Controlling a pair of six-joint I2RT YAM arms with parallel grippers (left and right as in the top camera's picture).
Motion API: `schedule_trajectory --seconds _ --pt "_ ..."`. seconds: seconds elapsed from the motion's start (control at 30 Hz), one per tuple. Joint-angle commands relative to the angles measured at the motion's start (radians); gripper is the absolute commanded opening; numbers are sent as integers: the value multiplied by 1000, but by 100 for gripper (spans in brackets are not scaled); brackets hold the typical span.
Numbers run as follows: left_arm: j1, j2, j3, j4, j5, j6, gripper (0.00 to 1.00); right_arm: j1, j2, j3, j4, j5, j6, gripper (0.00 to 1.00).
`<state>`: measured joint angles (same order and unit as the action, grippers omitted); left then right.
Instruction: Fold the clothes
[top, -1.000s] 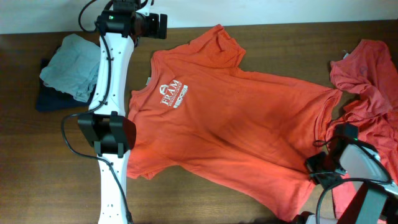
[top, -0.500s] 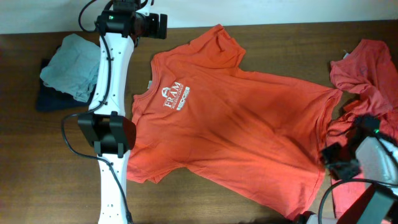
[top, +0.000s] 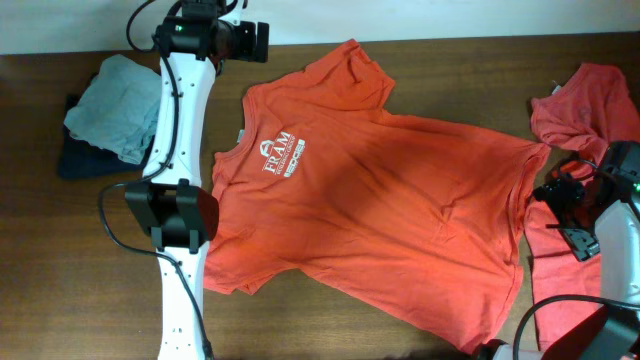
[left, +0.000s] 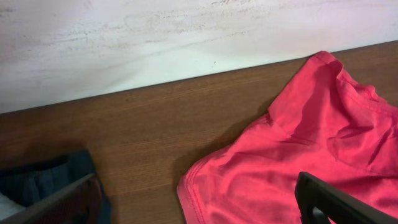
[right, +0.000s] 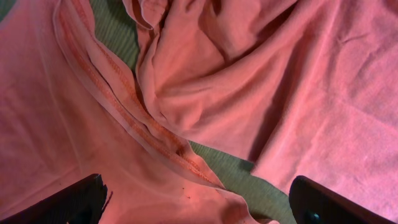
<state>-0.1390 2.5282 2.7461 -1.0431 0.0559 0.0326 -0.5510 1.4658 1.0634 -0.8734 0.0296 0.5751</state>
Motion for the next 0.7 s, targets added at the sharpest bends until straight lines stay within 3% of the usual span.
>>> schedule_trajectory --seconds 0.0,0.13,0.2,0.3,0.43,0.53,0.67 --pt "2 -10 3 5 8 -11 99 -6 2 16 -29 0 5 99" --pt "2 -10 3 -1 8 -11 99 -6 2 16 -66 0 5 99" --pt "2 -12 4 -74 8 -10 99 -6 2 16 -85 -29 -14 99" --pt "5 -24 4 -180 6 -11 99 -5 2 16 -97 -129 -159 99" --pt "23 -51 4 -359 -3 -72 99 -5 2 16 -120 -174 -175 100" --pt "41 -71 4 -470 -9 -94 99 -5 -1 16 -149 -177 -175 95" --pt "49 -123 4 -619 -135 -148 99 -3 -25 15 -217 -177 -175 89"
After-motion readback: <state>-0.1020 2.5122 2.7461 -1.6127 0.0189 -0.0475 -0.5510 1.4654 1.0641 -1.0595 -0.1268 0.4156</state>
